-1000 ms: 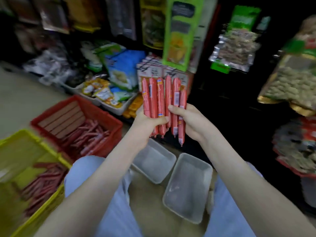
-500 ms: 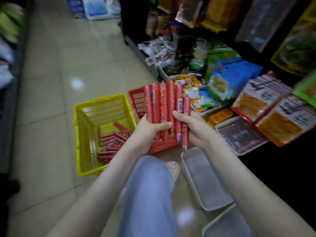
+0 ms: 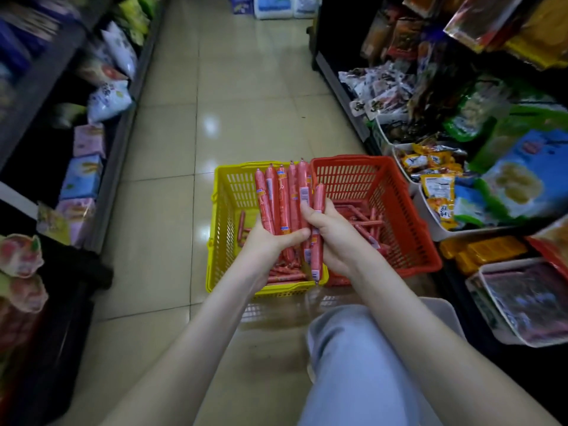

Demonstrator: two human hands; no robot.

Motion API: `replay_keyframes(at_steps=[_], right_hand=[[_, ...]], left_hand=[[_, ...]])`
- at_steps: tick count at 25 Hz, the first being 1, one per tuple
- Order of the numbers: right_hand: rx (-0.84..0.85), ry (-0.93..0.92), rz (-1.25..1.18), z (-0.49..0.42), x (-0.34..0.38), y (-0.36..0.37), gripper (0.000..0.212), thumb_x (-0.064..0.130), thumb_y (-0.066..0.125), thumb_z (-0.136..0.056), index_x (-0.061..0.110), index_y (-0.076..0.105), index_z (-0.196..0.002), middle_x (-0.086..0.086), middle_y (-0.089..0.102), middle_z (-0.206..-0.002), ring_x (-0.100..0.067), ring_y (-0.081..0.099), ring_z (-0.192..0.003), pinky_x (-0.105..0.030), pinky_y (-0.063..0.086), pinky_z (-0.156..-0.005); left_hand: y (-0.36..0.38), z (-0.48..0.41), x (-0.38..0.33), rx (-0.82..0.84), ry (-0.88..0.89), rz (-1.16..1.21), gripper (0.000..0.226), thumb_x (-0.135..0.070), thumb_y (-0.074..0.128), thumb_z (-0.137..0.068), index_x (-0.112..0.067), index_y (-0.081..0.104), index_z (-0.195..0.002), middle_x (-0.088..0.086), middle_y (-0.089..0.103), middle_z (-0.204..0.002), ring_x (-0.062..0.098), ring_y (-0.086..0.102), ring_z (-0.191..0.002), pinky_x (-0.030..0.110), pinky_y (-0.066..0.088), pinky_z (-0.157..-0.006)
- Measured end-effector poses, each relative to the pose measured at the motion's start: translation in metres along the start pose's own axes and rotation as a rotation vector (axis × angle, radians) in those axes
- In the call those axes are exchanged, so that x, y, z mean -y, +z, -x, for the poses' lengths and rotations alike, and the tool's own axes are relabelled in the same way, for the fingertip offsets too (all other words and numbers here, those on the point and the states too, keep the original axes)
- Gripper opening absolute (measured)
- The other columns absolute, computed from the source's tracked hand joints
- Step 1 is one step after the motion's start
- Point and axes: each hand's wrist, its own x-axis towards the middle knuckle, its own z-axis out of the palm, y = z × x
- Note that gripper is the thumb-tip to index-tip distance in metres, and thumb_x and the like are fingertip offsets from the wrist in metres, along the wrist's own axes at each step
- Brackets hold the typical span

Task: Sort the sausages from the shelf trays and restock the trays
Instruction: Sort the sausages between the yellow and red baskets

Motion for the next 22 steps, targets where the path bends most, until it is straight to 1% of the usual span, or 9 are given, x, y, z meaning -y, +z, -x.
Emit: replay_keyframes(at_steps=[5,8,10,12,14,16,18,20,22], right_hand=[[0.075,0.108,0.113,-0.012,-0.010,0.017,0.040,0.019,0.047,-0.099,0.012,0.038,-0.136,-0.017,0.056,-0.131,-0.028,0.059,-0.116,-0.039,0.051,-0.094],[0.163,0.178,0.127,-0.013,-0.017,0.025,0.040,0.023,0.044,-0.100,0.012,0.044,-0.138,-0.019,0.056,-0.131,-0.027,0.060,-0.111,-0.038,0.053,-0.091],[0.184,0.186,0.153,-0.015,-0.024,0.026,0.043,0.026,0.042,-0.100,0.022,0.039,-0.143,-0.012,0.055,-0.134,-0.024,0.058,-0.114,-0.036,0.052,-0.092],[0.201,0.160,0.189,-0.018,-0.029,0.024,0.045,0.026,0.039,-0.102,0.027,0.031,-0.146,-0.008,0.052,-0.138,-0.020,0.054,-0.121,-0.035,0.046,-0.101],[0.167,0.119,0.200,-0.019,-0.033,0.022,0.043,0.022,0.038,-0.102,0.024,0.032,-0.144,-0.010,0.053,-0.135,-0.020,0.056,-0.119,-0.035,0.045,-0.102],[0.081,0.080,0.212,-0.020,-0.034,0.017,0.035,0.017,0.040,-0.102,0.019,0.040,-0.137,-0.017,0.058,-0.127,-0.023,0.061,-0.106,-0.036,0.050,-0.094],[-0.001,0.050,0.297,-0.022,-0.030,0.011,0.023,0.015,0.043,-0.100,0.013,0.045,-0.123,-0.026,0.059,-0.110,-0.025,0.061,-0.083,-0.032,0.054,-0.072],[-0.068,0.014,0.454,-0.027,-0.023,0.001,0.016,0.014,0.045,-0.099,0.013,0.044,-0.115,-0.018,0.056,-0.089,-0.016,0.055,-0.063,-0.026,0.050,-0.049],[-0.084,-0.007,0.732,-0.035,-0.016,-0.010,0.021,0.017,0.051,-0.097,0.017,0.044,-0.117,-0.008,0.052,-0.078,-0.012,0.048,-0.051,-0.025,0.043,-0.042]], left_hand=[[-0.023,0.002,0.007,-0.040,0.035,0.017,0.076,-0.014,0.080,-0.062,-0.013,0.048,-0.131,0.006,0.067,-0.118,0.021,0.064,-0.109,0.037,0.052,-0.091],[-0.030,0.003,0.004,0.064,-0.021,0.055,0.067,-0.014,0.075,-0.066,-0.015,0.050,-0.128,0.008,0.068,-0.113,0.021,0.067,-0.099,0.031,0.056,-0.075],[-0.029,0.005,0.003,0.110,-0.044,0.055,0.061,-0.012,0.071,-0.067,-0.017,0.051,-0.125,0.009,0.068,-0.106,0.021,0.068,-0.093,0.031,0.056,-0.068],[-0.028,0.005,0.006,0.105,-0.040,0.065,0.061,-0.009,0.069,-0.066,-0.016,0.051,-0.124,0.008,0.069,-0.102,0.022,0.067,-0.094,0.031,0.056,-0.071],[-0.029,0.004,0.007,0.100,-0.050,0.079,0.063,-0.007,0.068,-0.065,-0.014,0.051,-0.126,0.008,0.069,-0.101,0.023,0.066,-0.095,0.032,0.057,-0.075],[-0.029,0.004,0.007,0.098,-0.068,0.097,0.063,-0.006,0.066,-0.064,-0.012,0.053,-0.125,0.008,0.069,-0.098,0.023,0.067,-0.090,0.031,0.057,-0.072],[-0.032,0.003,0.007,0.112,-0.085,0.103,0.057,-0.005,0.065,-0.064,-0.006,0.054,-0.120,0.007,0.069,-0.086,0.019,0.067,-0.077,0.028,0.056,-0.065],[-0.037,0.001,0.006,0.110,-0.091,0.047,0.053,-0.004,0.066,-0.063,-0.003,0.052,-0.114,0.004,0.068,-0.077,0.015,0.067,-0.068,0.025,0.053,-0.060],[-0.046,-0.002,0.009,0.066,-0.078,-0.081,0.060,-0.006,0.072,-0.060,-0.005,0.050,-0.116,0.004,0.067,-0.084,0.012,0.067,-0.071,0.024,0.052,-0.064]])
